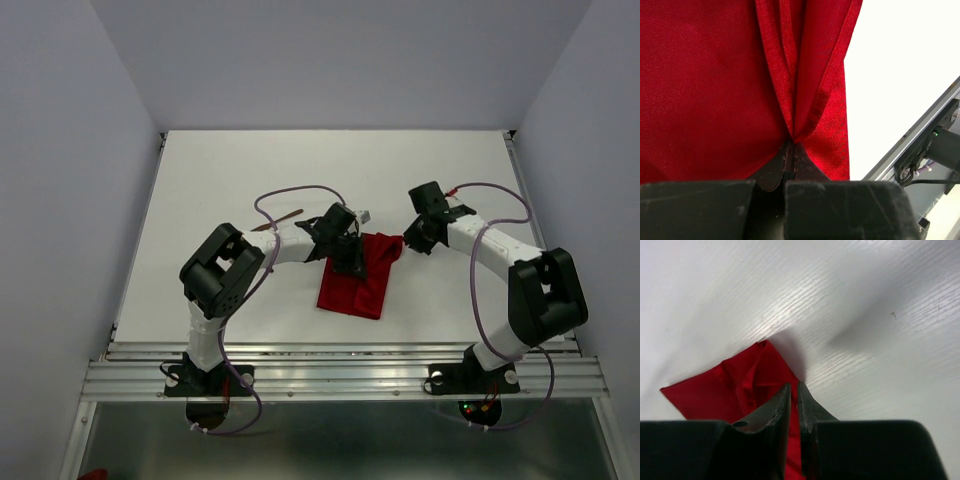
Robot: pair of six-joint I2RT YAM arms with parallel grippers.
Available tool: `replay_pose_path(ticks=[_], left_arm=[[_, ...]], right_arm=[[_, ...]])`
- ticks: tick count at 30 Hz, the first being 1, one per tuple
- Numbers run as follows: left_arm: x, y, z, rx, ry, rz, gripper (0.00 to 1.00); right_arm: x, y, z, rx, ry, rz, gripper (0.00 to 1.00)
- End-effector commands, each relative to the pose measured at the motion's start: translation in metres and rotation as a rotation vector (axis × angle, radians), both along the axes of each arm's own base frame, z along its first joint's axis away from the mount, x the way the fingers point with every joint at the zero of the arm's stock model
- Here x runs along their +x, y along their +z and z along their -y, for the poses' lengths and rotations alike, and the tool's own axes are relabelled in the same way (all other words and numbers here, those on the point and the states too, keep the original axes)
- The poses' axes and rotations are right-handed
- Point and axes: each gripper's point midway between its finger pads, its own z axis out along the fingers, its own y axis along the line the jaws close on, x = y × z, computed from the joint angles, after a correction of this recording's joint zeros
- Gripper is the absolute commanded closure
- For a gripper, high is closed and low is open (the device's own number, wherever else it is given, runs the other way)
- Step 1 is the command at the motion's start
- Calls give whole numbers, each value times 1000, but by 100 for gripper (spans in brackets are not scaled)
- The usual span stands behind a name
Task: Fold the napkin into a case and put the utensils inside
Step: Smooth out the 2/3-rectangle-folded napkin at the center of the board.
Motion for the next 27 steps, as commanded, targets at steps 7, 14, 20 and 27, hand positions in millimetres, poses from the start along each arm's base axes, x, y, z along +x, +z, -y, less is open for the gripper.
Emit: replay_pose_path(ticks=[7,14,20,27], left_arm=[[2,3,-3,-21,-26,26,100],[4,8,-2,-34,-36,44,100],[5,14,0,-47,-45,57,100],[9,22,2,-56,-53,83,73]], right_arm=[[19,-23,3,-29,0,-34,87],[28,-20,-24,56,78,2,87],[31,-30,-36,69,87,-16,88],[35,-26,-42,74,105,5,88]])
